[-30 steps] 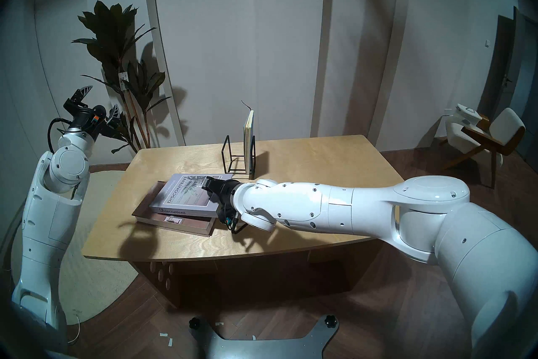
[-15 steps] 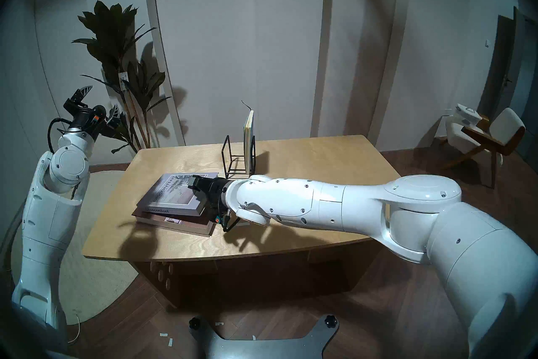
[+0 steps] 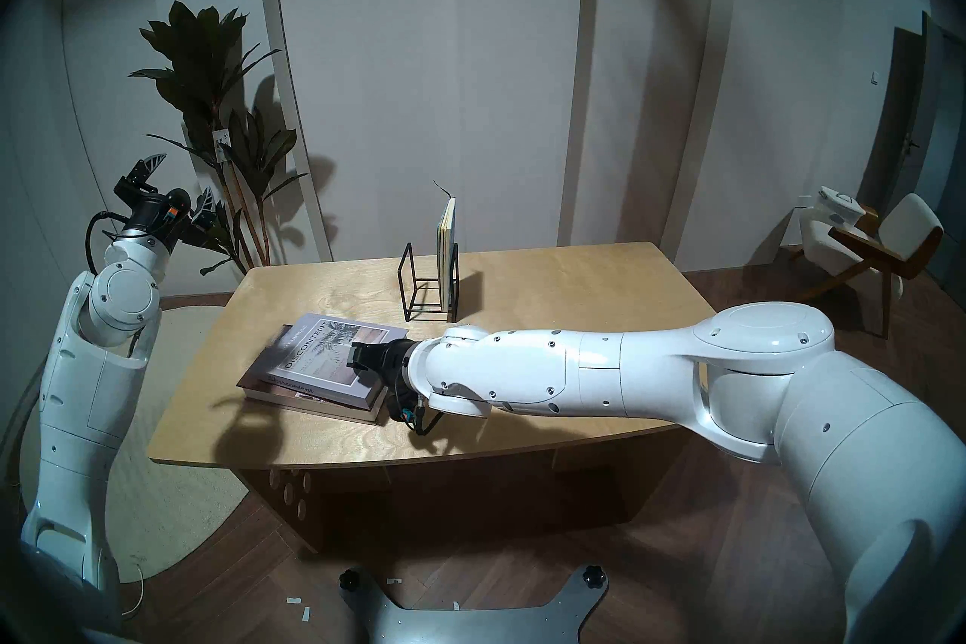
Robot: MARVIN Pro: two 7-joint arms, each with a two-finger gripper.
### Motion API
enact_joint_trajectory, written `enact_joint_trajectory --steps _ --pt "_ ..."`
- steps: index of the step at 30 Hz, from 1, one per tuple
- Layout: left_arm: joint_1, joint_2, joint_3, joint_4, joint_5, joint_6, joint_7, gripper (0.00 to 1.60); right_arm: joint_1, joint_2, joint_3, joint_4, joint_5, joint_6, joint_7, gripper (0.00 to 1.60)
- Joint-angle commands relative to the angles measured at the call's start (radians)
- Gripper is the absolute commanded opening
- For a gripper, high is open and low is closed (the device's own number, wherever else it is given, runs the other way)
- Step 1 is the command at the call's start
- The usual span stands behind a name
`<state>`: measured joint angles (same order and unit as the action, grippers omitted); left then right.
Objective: Stack the books into one stack
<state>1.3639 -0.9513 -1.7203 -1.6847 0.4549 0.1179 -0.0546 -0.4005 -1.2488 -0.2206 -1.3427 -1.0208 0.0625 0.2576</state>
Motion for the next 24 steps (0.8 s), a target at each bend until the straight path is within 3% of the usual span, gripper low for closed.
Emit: enact_joint_trajectory --steps 1,12,15,17,18,20,22,23,24 --pt "-0.021 0.002 -0.005 -0.015 -0.002 0.0 0.003 1.6 0.039 -0.012 0.023 0.017 -0.04 0.025 -0.039 1.6" --pt "-0.021 0.002 -0.005 -0.015 -0.002 0.0 0.003 1.6 0.01 -0.02 0.067 0.052 -0.055 0.017 -0.23 1.6" --pt "-0.021 0.002 -0.005 -0.015 -0.003 0.0 0.003 1.6 -0.005 -0.018 0.09 0.044 -0.015 0.026 -0.256 1.6" --pt "-0.021 0.003 -0.005 -0.014 -0.002 0.0 0.003 1.6 -0.022 -0.012 0.124 0.016 0.056 0.022 -0.209 1.6" --pt "-0.021 0.002 -0.005 -0.014 -0.002 0.0 0.003 1.6 -0.024 -0.009 0.125 0.008 0.047 0.039 -0.215 1.6" --pt "-0.021 0.003 -0.005 -0.014 -0.002 0.0 0.003 1.6 -0.042 -0.006 0.159 -0.011 0.136 0.027 -0.14 1.6" --pt "-0.021 0.002 -0.005 -0.014 -0.002 0.0 0.003 1.6 -0.037 -0.001 0.153 -0.022 0.121 0.044 -0.141 1.6" --pt "-0.021 0.003 -0.005 -0.014 -0.002 -0.001 0.003 1.6 -0.059 0.001 0.189 -0.025 0.221 0.038 -0.092 1.6" --pt "-0.021 0.003 -0.005 -0.014 -0.002 0.0 0.003 1.6 -0.056 0.008 0.194 -0.047 0.212 0.059 -0.074 1.6"
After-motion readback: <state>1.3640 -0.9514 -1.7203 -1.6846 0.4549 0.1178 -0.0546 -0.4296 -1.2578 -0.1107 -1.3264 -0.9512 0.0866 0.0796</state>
